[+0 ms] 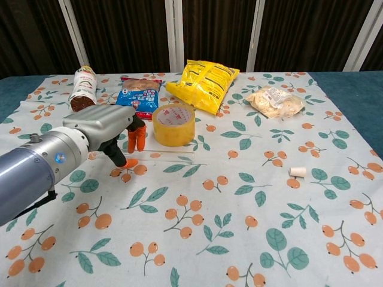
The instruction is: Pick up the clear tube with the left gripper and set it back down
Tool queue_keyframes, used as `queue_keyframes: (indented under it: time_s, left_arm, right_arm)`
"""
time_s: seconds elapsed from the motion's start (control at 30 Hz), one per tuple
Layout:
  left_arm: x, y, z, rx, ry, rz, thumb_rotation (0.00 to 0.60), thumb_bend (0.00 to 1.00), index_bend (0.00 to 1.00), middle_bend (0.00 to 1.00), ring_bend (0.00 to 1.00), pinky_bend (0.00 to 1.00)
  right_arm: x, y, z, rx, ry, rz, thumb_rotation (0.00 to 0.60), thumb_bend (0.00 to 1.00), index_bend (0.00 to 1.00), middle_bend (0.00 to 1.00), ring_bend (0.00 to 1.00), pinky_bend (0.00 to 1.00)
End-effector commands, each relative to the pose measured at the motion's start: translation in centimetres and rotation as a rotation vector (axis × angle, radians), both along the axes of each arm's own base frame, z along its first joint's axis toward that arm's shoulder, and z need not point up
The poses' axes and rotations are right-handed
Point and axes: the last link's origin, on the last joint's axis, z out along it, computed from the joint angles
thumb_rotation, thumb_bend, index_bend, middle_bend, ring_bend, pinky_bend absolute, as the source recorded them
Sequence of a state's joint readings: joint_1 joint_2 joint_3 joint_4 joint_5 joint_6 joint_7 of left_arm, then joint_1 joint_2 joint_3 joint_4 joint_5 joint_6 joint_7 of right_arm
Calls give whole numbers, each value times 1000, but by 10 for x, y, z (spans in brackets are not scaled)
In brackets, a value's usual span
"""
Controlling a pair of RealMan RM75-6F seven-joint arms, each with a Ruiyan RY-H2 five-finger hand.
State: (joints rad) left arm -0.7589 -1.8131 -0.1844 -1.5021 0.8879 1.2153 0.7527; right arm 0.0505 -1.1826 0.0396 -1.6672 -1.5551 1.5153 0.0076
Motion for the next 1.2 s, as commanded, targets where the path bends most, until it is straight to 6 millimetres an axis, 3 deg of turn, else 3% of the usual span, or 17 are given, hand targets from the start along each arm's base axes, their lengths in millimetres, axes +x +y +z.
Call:
queue_keyframes:
  time_s: [0.03, 0.4, 0.63, 1.0, 1.2]
  left_arm:
    - [-1, 0, 4, 6, -19, -6, 600, 555, 687, 527, 97, 0]
    - [-7, 5, 19, 20, -95, -14, 600, 556, 690, 531, 97, 0]
    - [-7, 17, 41, 54, -167, -23, 600, 556, 690, 531, 97, 0]
    - [-10, 34, 89, 119, -294, -44, 600, 556, 691, 531, 97, 0]
    - [-20, 41, 105, 132, -308, -39, 600, 556, 692, 531, 97, 0]
  right_arm:
    - [1, 0, 0, 0, 3, 4, 600, 323, 0, 0, 0, 0]
    - [9, -7, -9, 4, 44, 28, 600, 322, 0, 0, 0, 0]
    - [26, -32, -26, 35, 91, 46, 600, 323, 0, 0, 0, 0]
    - [70, -88, -76, 93, 126, 83, 600, 322, 49, 0, 0, 0]
    - [82, -99, -108, 141, 144, 72, 600, 323, 50, 0, 0, 0]
